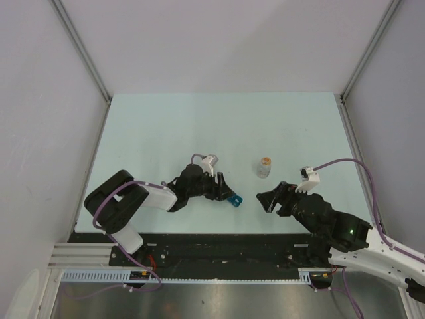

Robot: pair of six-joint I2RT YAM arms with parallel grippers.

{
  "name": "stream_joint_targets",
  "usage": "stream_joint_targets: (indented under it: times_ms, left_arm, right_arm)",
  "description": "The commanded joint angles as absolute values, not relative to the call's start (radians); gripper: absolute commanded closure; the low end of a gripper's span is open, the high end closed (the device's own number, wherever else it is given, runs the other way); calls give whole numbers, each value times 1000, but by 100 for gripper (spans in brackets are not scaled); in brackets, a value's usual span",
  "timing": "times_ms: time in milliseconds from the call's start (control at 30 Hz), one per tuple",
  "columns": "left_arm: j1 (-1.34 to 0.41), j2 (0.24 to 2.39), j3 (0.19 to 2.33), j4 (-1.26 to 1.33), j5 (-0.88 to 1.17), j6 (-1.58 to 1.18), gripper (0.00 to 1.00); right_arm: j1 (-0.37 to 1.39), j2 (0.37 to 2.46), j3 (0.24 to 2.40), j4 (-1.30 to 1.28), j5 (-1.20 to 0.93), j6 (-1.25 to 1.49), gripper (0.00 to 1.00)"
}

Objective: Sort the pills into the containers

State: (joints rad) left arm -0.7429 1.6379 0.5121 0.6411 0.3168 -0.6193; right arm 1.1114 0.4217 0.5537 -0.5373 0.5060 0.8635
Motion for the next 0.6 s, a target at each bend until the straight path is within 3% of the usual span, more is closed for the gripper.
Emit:
stream_joint_targets:
  times_ms: [0, 133, 200, 367, 500, 567]
  left_arm:
    - [-736, 1658, 511, 663, 304, -592, 34]
    - [-736, 1672, 509, 660, 301, -592, 31]
    - [-736, 1686, 512, 657, 305, -594, 25]
    - [-736, 1697, 508, 652, 299, -592, 24]
    - [-735, 1683, 509, 615, 275, -580, 14]
    - [-735, 1680, 515, 592, 253, -571, 13]
  right_arm:
    - [1112, 417, 554, -498, 509, 861, 19]
    - [1114, 413, 554, -506, 517, 861, 19]
    - [1114, 414, 554, -512, 520, 868, 19]
    - [1114, 417, 552, -512, 518, 873, 19]
    - [1112, 422, 554, -518, 531, 894, 19]
    - [1114, 423, 554, -520, 534, 900, 19]
